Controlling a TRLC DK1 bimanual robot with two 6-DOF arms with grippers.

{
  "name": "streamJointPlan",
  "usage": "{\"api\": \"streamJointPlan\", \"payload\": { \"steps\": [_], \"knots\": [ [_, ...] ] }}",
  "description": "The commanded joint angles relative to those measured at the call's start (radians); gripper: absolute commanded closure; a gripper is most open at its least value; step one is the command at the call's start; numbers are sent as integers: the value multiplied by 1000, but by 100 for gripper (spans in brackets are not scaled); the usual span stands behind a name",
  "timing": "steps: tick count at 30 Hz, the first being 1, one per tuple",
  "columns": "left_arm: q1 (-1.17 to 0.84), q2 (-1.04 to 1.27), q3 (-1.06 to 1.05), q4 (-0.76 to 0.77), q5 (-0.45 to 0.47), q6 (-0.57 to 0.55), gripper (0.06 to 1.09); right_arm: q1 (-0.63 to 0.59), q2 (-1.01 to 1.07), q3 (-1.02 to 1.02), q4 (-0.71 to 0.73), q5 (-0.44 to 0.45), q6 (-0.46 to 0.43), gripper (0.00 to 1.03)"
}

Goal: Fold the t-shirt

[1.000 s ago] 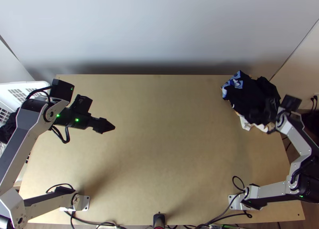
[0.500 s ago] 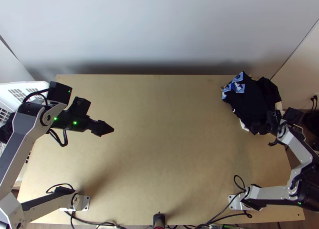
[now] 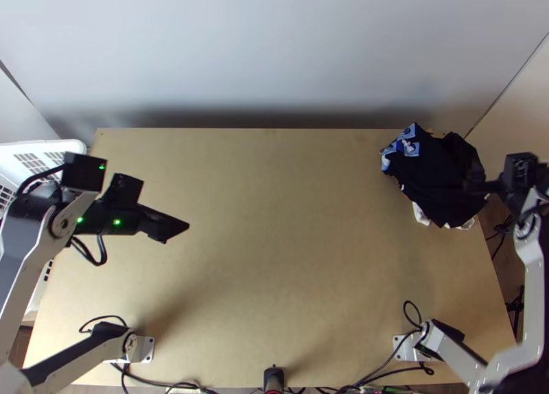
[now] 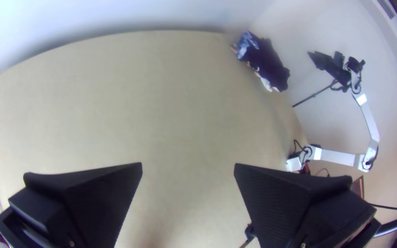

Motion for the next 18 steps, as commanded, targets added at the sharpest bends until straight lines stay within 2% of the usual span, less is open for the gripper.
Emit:
{"api": "streamJointPlan", "payload": {
  "steps": [1,3,5,6,8,9,12,16,18],
  "knots": [
    [17,-146,-73,171,-152,-62,11,170,-233,62,-102,25,82,5],
    [17,-223,-139,259,-251,-64,11,305,-327,4,-111,88,83,5],
    [17,-303,-203,325,-331,-64,11,486,-416,-62,-111,204,93,5],
    [17,-345,-237,355,-374,-61,11,510,-452,-93,-108,215,132,5],
    [17,-436,-300,412,-437,-43,11,513,-502,-141,-108,201,211,5],
    [20,-479,-332,429,-446,-23,11,518,-523,-167,-110,181,220,5],
    [39,-612,-424,495,-459,-7,11,536,-617,-260,-105,45,294,5],
    [142,-757,-528,628,-457,51,11,565,-729,-423,-50,25,267,5],
    [157,-821,-602,697,-459,89,11,559,-790,-496,48,25,246,5]
  ]
}}
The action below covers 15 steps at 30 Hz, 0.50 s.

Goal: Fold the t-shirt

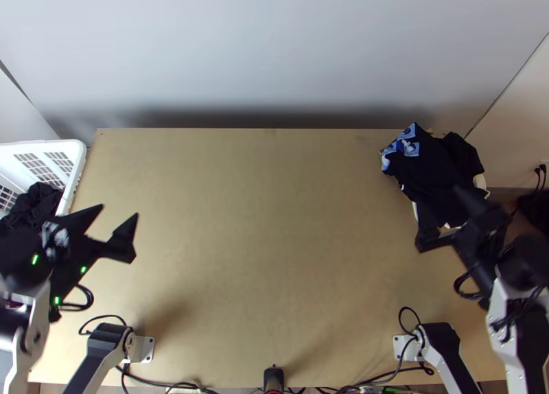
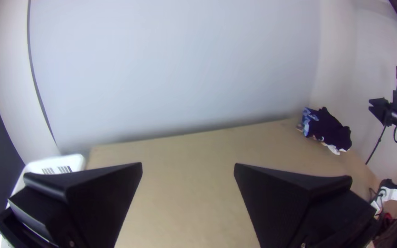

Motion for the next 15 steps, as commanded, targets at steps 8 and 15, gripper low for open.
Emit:
{"api": "streamJointPlan", "payload": {
  "steps": [8,15],
  "knots": [
    [192,-540,-467,458,-51,-23,11,154,-364,-422,329,-46,-155,5],
    [212,-551,-622,439,-48,-28,11,169,-387,-621,425,-53,-179,5]
  ]
}}
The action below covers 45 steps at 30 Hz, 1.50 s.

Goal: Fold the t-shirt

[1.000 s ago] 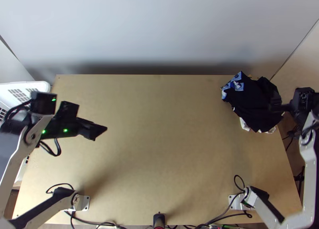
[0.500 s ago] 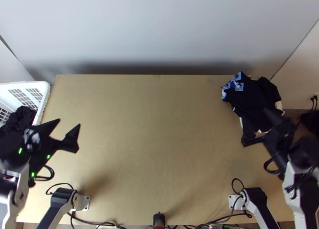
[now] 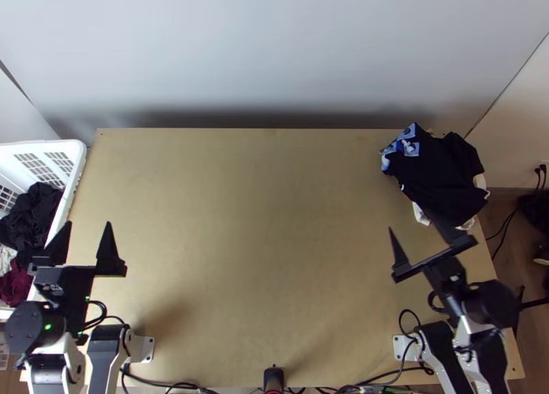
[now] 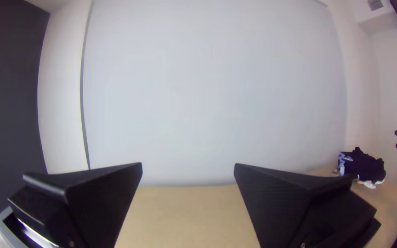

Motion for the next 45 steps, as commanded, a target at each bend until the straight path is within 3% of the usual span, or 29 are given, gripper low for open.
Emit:
{"api": "streamJointPlan", "payload": {
  "steps": [1,3,5,13,22,28,45],
  "knots": [
    [15,-67,-174,20,-3,-11,11,32,-63,-201,101,-9,-12,5],
    [8,-67,-215,15,-4,1,11,26,-113,-247,116,-12,49,5],
    [8,-67,-257,14,-4,6,11,18,-130,-253,98,-12,52,5],
    [-61,-65,-332,90,2,-56,11,21,-198,-256,-80,-35,-9,5],
    [-63,-65,-398,89,2,7,11,-29,-199,-258,-249,-239,-134,5],
    [-63,-64,-403,78,-1,-2,11,-57,-169,-252,-362,-213,-278,5],
    [-61,-64,-403,77,-1,-2,11,-72,-199,-249,-377,-215,-281,5]
  ]
}}
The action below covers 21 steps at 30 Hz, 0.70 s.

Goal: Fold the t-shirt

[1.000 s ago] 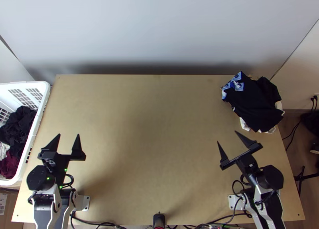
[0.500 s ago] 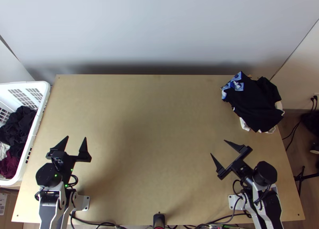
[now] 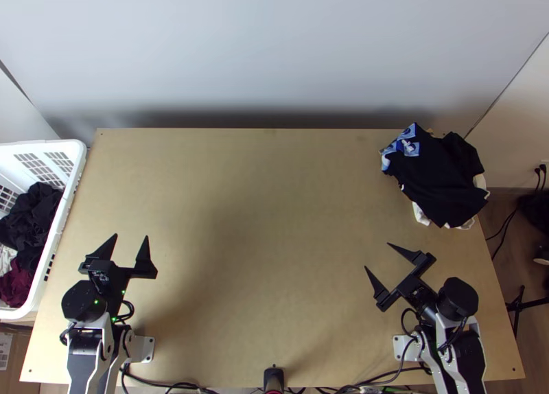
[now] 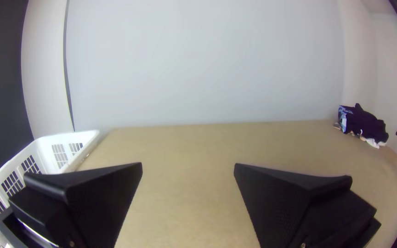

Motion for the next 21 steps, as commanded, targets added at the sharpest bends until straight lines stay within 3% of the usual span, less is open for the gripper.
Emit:
{"api": "streamJointPlan", "payload": {
  "steps": [1,21],
  "knots": [
    [0,1,-2,-6,0,0,11,-3,-2,-1,-11,-1,-4,5],
    [8,1,-2,-6,0,0,11,-3,-2,-2,-11,-1,-4,5]
  ]
}}
